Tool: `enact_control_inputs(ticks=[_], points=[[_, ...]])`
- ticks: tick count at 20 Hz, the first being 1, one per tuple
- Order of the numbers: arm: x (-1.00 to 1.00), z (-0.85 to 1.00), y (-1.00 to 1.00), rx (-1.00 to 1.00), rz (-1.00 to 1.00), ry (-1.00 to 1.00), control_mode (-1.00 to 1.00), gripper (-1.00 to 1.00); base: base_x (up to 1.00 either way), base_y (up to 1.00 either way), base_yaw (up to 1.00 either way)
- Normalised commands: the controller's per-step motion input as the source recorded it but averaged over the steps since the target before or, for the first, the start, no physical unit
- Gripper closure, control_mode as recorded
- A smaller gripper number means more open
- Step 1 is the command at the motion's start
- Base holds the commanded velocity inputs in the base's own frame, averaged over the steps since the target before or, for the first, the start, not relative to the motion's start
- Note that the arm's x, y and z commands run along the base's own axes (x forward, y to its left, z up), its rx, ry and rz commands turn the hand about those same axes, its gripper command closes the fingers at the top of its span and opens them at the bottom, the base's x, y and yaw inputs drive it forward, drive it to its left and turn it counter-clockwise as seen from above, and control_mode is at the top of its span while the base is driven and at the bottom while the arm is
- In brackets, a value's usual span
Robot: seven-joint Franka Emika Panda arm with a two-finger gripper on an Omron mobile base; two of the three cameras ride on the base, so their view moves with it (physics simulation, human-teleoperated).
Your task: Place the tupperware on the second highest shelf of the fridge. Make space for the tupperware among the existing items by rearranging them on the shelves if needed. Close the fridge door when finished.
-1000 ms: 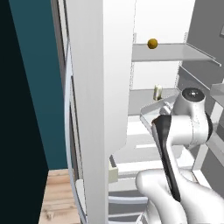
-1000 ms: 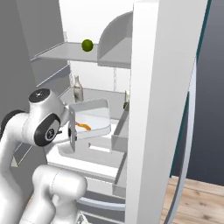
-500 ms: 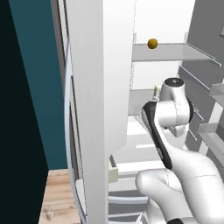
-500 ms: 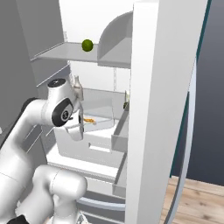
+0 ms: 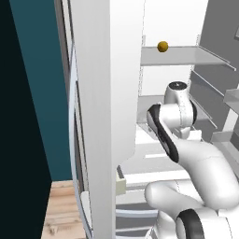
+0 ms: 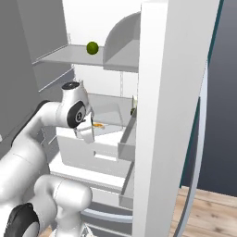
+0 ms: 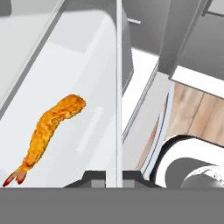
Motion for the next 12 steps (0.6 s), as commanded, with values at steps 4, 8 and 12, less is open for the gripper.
enact_control_inputs(ticks=[4,8,12], points=[[0.34,-0.37,0.00,0.00,0.10,-0.07,-1.00,1.00,0.00,0.00,0.00],[0.37,-0.11,-0.01,0.00,0.10,-0.02,-1.00,1.00,0.00,0.00,0.00],[0.36,0.00,-0.02,0.01,0.09,0.00,-1.00,1.00,0.00,0.00,0.00]])
